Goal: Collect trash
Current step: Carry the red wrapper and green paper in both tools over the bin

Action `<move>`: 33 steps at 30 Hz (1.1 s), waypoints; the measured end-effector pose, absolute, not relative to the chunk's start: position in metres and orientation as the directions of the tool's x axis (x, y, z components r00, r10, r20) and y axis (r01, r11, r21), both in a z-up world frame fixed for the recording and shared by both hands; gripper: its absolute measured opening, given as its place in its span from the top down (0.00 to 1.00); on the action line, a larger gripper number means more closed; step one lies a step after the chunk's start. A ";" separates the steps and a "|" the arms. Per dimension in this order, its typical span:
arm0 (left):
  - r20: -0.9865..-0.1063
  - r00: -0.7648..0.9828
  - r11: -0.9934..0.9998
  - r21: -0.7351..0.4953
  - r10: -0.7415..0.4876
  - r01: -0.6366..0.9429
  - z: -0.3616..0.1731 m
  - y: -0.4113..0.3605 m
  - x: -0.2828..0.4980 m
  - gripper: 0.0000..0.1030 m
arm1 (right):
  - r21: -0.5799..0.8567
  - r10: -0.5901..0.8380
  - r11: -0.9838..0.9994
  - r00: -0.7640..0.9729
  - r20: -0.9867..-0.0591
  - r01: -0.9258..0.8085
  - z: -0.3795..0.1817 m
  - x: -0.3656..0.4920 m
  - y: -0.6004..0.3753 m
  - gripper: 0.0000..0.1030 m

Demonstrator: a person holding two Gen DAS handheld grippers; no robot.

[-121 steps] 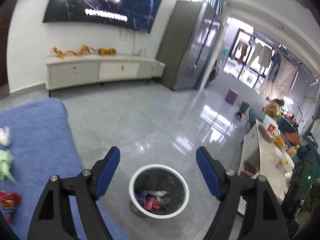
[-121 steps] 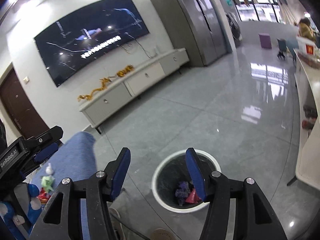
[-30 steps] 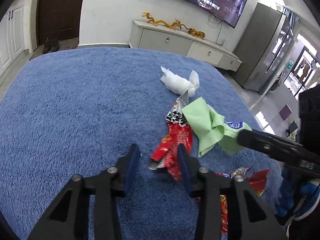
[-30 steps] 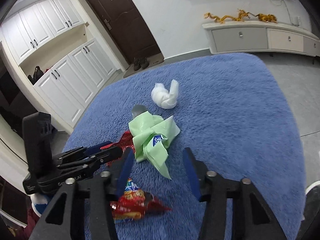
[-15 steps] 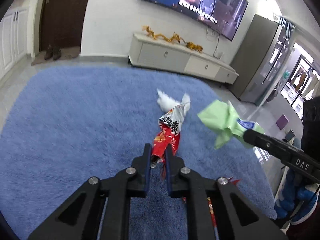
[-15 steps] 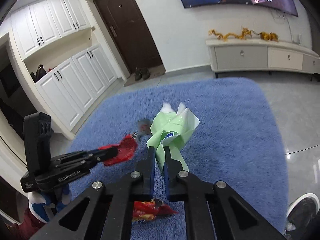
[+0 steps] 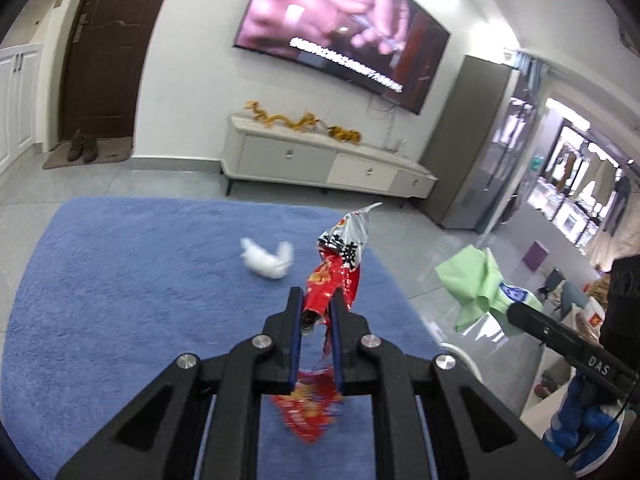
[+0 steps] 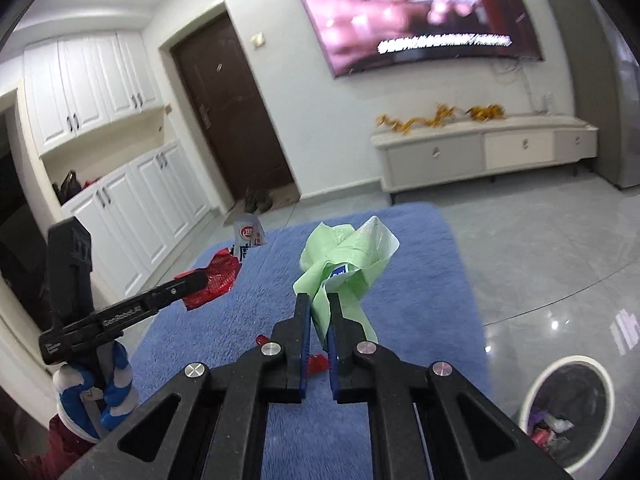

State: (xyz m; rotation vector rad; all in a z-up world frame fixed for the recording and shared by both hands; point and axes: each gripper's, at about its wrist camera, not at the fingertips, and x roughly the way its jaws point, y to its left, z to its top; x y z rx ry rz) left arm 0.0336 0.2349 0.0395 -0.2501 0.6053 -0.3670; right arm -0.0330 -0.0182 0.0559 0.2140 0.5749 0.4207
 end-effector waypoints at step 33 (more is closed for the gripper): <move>-0.506 0.668 0.831 -0.223 -0.546 0.510 0.093 0.055 -0.022 0.89 | 0.449 0.190 0.893 0.911 -0.365 -0.006 0.040 -0.151 -0.205 0.93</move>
